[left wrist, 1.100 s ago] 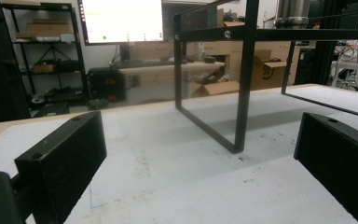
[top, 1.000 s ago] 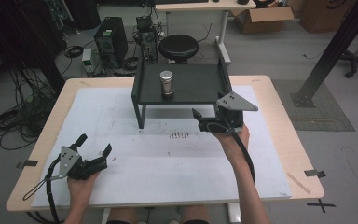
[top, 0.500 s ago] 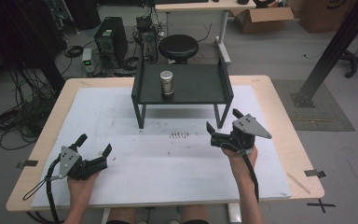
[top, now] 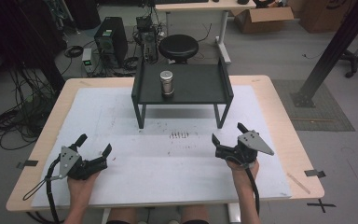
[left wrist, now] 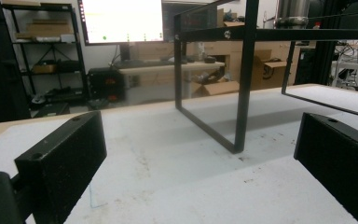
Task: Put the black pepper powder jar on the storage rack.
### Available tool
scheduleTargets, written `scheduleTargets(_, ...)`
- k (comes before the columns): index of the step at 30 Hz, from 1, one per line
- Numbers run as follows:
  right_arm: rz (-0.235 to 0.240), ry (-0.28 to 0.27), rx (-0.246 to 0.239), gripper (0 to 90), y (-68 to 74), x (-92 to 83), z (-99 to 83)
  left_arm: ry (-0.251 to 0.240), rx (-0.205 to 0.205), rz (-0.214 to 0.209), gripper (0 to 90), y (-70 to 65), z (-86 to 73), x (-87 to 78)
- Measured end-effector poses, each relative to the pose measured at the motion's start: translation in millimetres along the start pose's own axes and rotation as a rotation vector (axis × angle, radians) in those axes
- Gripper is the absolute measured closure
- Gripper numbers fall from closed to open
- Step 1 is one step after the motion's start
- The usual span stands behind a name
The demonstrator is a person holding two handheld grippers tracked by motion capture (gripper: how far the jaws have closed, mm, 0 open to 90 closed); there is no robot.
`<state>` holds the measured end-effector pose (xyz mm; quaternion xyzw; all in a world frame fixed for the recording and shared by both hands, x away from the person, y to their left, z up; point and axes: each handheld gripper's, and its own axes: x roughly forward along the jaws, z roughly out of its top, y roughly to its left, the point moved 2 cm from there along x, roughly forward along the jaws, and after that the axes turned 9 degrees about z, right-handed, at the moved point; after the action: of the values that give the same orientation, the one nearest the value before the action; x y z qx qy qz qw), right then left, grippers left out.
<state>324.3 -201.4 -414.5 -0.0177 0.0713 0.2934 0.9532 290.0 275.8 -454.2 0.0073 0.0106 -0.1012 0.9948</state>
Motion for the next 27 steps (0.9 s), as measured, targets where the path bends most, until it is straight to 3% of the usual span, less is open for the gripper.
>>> scheduleTargets(10,-0.086,-0.074,-0.005,0.2,-5.5,-15.1,-26.3,0.000,0.001,0.000,2.7,0.0,0.0,-0.1)
scheduleTargets(27,-0.101,-0.135,-0.002,0.7,-4.0,-22.6,-42.5,-0.001,0.000,0.001,2.6,0.0,0.0,-0.1)
